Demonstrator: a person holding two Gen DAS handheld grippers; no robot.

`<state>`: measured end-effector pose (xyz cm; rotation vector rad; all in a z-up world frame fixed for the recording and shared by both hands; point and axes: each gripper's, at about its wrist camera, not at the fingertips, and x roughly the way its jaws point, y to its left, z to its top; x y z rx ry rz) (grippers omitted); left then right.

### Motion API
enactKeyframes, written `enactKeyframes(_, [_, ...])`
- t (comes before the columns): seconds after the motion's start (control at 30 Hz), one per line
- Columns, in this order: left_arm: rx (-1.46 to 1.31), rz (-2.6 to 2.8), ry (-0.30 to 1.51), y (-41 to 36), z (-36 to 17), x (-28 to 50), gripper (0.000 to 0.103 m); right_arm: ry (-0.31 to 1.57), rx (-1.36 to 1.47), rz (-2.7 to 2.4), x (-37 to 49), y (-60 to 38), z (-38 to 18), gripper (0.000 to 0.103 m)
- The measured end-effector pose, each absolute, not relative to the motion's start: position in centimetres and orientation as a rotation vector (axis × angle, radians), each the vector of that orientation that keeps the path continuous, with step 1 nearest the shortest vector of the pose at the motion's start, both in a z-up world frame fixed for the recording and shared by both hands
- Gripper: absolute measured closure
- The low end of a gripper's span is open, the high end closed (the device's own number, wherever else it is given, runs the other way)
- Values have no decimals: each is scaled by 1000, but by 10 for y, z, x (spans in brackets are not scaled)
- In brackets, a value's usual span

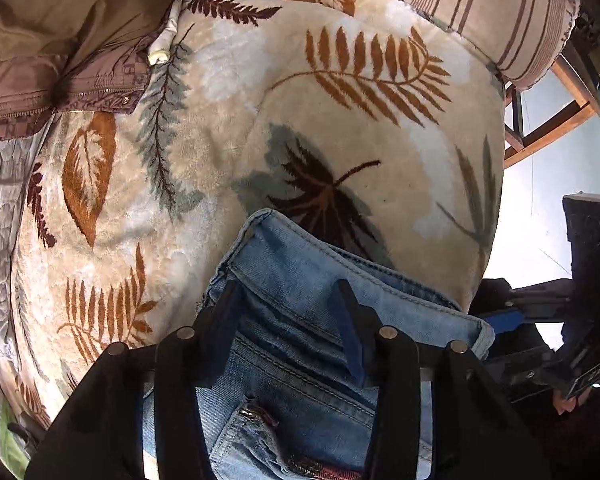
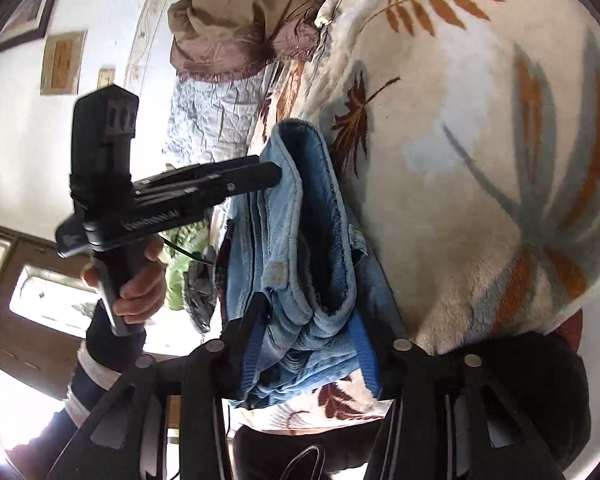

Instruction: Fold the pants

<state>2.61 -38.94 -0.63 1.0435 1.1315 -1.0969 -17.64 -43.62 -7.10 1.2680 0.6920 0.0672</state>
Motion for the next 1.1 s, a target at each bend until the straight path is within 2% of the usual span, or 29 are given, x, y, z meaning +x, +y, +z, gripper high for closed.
enactKeyframes(0.1, [1017,-1113,1134,-389,5,34,55,625,1355,34,-195,-446,-67,47])
enactKeyframes(0.13, [1008,-1109,1131,-389,6,38,45,612,1381,40,-197,-447,-67,43])
enactKeyframes(0.17, [1004,-1088,1122,-389,5,43,33,618,1391,42,-196,-445,-67,42])
enactKeyframes(0.23, [1009,-1024,1116,-388,-4,54,28,640,1375,64,-185,-440,-67,42])
enactKeyframes(0.3, [990,-988,1209,-387,-18,66,28,694,1344,72,-170,-433,-68,42])
enactKeyframes(0.33, [960,-990,1267,-385,-23,68,31,726,1320,65,-163,-429,-68,51])
enactKeyframes(0.37, [931,-1019,1299,-382,-24,66,39,730,1295,67,-162,-425,-66,60])
enactKeyframes(0.43, [957,-1074,1225,-377,-19,48,38,702,1222,109,-161,-422,-56,70])
enactKeyframes(0.53, [1034,-1090,1149,-379,-27,31,35,764,1101,76,-165,-417,-54,70])
enactKeyframes(0.6, [1008,-1049,1191,-383,-38,35,32,827,1115,54,-160,-415,-74,71])
enactKeyframes(0.73, [848,-992,1246,-376,-23,53,32,815,1086,60,-156,-413,-59,61])
enactKeyframes(0.93, [603,-873,1216,-319,37,81,31,690,1119,-14,-177,-452,-34,48])
enactKeyframes(1.0, [507,-814,1264,-286,39,89,29,642,1135,-26,-177,-469,-27,44])
enactKeyframes(1.1, [393,-729,1341,-239,18,91,29,666,1088,36,-142,-474,-19,39])
